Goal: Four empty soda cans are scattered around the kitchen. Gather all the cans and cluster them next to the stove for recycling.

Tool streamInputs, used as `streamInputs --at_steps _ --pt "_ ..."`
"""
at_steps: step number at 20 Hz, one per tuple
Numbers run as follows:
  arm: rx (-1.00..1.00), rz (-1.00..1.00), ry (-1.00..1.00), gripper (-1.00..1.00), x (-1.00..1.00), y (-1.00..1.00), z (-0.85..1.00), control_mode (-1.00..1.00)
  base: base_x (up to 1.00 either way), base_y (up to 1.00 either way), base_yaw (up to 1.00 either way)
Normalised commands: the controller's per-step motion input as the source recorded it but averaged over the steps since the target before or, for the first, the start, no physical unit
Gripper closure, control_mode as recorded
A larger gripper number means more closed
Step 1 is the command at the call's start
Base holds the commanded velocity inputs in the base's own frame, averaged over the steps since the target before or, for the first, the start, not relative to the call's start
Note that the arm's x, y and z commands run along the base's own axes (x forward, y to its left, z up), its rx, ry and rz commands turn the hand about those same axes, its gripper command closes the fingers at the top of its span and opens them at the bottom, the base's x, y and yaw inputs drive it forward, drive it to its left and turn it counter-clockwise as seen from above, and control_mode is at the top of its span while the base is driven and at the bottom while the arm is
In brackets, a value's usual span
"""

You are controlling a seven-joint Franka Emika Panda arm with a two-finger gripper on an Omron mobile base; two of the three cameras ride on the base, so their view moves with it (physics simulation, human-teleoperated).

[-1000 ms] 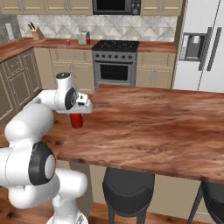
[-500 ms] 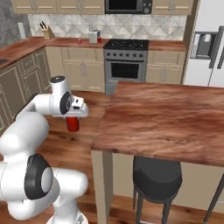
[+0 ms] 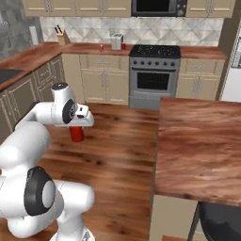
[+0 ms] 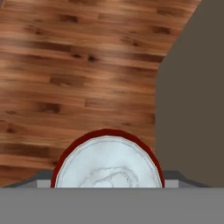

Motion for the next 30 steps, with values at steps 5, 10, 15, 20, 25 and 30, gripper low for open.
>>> streamInputs --at_steps 5,10,15,20,25,30 --pt "0.0 0.0 0.0 1.0 0.0 0.0 0.0 1.0 1.0 0.11 -0.08" --pt "0.0 0.0 0.0 1.0 0.0 0.0 0.0 1.0 1.0 0.0 -0.07" --pt "0.0 0.0 0.0 1.0 0.0 0.0 0.0 1.0 1.0 0.05 -0.06" --pt "0.0 0.0 0.0 1.0 0.0 0.0 0.0 1.0 1.0 0.05 -0.05" --pt "0.0 0.0 0.0 1.0 0.0 0.0 0.0 1.0 1.0 0.3 -0.03" --pt "0.0 0.0 0.0 1.0 0.0 0.0 0.0 1.0 1.0 0.44 -0.01"
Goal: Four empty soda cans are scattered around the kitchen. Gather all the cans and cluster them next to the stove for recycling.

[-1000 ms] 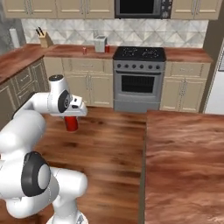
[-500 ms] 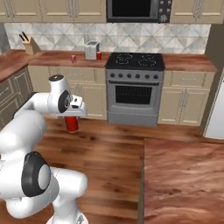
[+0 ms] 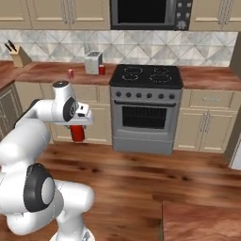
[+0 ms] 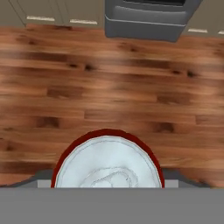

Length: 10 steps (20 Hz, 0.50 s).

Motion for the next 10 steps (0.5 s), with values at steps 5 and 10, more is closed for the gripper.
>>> streamInputs --at_steps 5,10 --pt "0.0 0.0 0.0 1.0 0.0 0.0 0.0 1.0 1.0 0.44 -0.01" --pt "0.0 0.0 0.0 1.0 0.0 0.0 0.0 1.0 1.0 0.51 -0.01"
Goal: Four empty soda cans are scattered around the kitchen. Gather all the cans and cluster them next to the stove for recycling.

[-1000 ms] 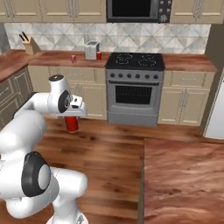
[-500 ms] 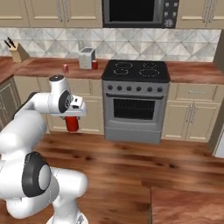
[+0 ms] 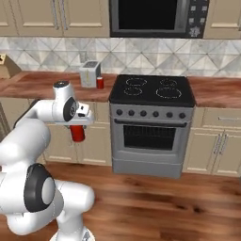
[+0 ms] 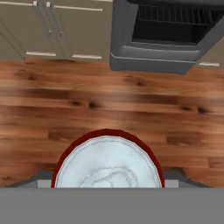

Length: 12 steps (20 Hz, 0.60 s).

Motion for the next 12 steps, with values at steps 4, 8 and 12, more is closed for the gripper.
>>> streamInputs --at_steps 4,8,12 --pt "0.0 0.0 0.0 1.0 0.0 0.0 0.0 1.0 1.0 0.74 0.0" --pt "0.0 0.0 0.0 1.0 0.0 0.0 0.0 1.0 1.0 0.16 0.0" --pt "0.0 0.0 0.0 1.0 0.0 0.0 0.0 1.0 1.0 0.01 0.0"
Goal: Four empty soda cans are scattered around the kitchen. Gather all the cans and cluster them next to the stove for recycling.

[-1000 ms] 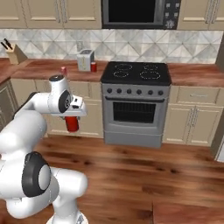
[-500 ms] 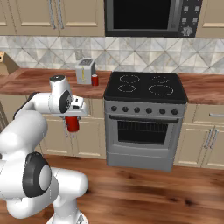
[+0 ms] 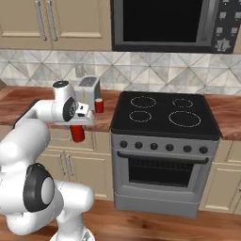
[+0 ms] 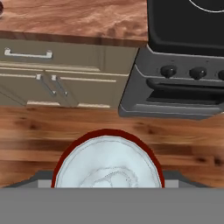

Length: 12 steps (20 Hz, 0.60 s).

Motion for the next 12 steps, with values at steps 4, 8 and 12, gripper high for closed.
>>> streamInputs --at_steps 4,8,12 --pt "0.0 0.0 0.0 1.0 0.0 0.0 0.0 1.0 0.82 0.0 0.04" --pt "0.0 0.0 0.0 1.0 0.0 0.0 0.0 1.0 0.57 0.0 0.02" --pt "0.0 0.0 0.0 1.0 0.0 0.0 0.0 1.0 0.27 0.0 0.0"
